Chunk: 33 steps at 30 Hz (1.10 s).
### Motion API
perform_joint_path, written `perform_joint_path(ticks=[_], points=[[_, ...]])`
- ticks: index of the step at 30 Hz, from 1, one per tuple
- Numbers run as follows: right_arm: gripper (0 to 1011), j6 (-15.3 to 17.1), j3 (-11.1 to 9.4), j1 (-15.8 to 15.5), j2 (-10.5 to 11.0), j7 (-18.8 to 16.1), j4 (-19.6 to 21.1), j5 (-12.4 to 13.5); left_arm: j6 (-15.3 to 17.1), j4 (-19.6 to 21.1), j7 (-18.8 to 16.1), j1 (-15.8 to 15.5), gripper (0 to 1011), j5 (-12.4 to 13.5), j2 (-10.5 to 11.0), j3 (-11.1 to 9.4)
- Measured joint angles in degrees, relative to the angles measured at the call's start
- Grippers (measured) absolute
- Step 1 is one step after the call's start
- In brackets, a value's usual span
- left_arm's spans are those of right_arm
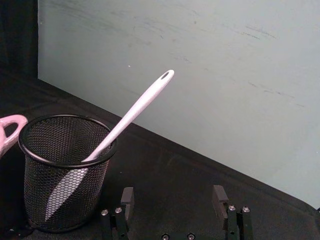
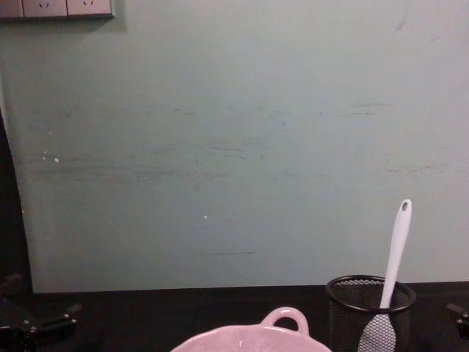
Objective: Use the one hand to pick up the spoon and stir the clear water in the bowl.
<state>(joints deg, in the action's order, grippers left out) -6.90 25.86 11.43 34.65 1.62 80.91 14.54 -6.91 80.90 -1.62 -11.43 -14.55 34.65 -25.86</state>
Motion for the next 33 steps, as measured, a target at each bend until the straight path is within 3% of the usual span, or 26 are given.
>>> perform_joint_path(ticks=[33], points=[[1002, 0.0, 0.0, 0.0, 0.0, 0.0, -0.01, 0.0, 0.0, 0.0, 0.0, 0.0, 1011, 0.0, 0.0, 0.0]])
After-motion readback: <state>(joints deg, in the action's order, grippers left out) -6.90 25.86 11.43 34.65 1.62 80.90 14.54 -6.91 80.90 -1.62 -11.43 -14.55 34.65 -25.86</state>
